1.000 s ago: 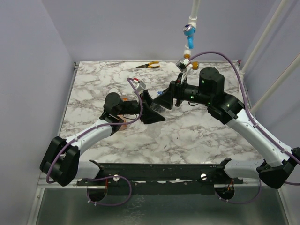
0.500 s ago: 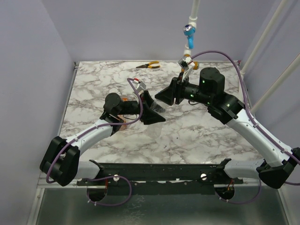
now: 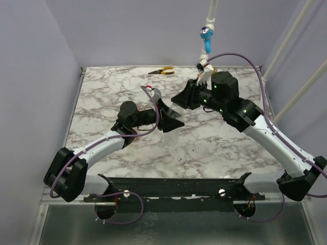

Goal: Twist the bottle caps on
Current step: Screw the bottle cap onto the plastic bottle.

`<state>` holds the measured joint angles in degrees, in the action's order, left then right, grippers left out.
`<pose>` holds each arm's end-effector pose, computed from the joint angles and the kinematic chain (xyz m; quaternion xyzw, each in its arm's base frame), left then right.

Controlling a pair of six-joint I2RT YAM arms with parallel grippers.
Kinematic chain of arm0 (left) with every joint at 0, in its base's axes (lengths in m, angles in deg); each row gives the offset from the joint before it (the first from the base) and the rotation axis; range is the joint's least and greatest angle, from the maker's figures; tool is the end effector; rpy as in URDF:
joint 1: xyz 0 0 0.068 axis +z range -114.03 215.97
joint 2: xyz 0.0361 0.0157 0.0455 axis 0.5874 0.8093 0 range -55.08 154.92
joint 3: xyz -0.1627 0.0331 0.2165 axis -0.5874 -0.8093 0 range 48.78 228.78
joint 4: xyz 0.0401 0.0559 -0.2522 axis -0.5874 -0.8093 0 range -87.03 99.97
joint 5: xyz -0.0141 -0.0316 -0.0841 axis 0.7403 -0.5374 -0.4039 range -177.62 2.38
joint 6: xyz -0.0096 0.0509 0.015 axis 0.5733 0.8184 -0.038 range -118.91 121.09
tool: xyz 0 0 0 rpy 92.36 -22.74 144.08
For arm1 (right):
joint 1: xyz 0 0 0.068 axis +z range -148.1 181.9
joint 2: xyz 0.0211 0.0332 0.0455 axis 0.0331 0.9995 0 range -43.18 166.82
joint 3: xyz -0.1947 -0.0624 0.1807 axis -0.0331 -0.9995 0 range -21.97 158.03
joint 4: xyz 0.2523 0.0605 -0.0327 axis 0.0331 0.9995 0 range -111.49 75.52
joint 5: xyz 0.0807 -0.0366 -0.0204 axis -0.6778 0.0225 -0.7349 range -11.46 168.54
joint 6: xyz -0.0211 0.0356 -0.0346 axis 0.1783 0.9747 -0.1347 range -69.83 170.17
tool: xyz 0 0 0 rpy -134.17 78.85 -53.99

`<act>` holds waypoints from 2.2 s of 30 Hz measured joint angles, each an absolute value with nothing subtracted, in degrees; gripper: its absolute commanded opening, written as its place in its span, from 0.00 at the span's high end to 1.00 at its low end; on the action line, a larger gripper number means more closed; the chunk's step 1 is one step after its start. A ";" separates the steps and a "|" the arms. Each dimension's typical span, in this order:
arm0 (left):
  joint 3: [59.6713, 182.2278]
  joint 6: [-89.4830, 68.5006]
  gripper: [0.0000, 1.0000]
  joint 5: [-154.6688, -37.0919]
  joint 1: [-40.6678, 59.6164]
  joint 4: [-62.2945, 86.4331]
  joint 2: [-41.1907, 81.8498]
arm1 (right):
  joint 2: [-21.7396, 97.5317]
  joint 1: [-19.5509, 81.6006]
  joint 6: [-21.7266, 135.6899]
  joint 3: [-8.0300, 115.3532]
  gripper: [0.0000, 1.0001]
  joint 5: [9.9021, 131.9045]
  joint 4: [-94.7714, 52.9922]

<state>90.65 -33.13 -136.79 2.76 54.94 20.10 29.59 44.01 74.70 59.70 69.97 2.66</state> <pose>0.2241 -0.1788 0.3041 0.3176 0.5772 -0.6098 0.4406 0.2042 0.1916 0.4342 -0.1660 0.7762 0.3822 0.4731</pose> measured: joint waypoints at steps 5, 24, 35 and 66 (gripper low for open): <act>90.65 -27.05 0.76 -122.43 0.55 49.58 20.03 | 35.07 45.12 77.67 64.72 0.90 79.21 7.16; 92.07 -14.46 0.75 -100.44 -2.88 43.59 20.45 | 39.51 46.30 79.84 70.54 0.03 89.24 15.20; 88.59 -23.07 0.75 -125.57 1.04 45.30 20.03 | 26.94 32.20 75.16 58.23 0.10 61.03 3.84; 86.73 -54.50 0.75 -145.18 1.04 82.67 28.43 | 27.56 28.05 79.95 48.83 0.41 23.41 -15.70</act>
<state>86.73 -54.50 -145.18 1.04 82.67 28.43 27.56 28.05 79.95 48.83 23.41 -15.70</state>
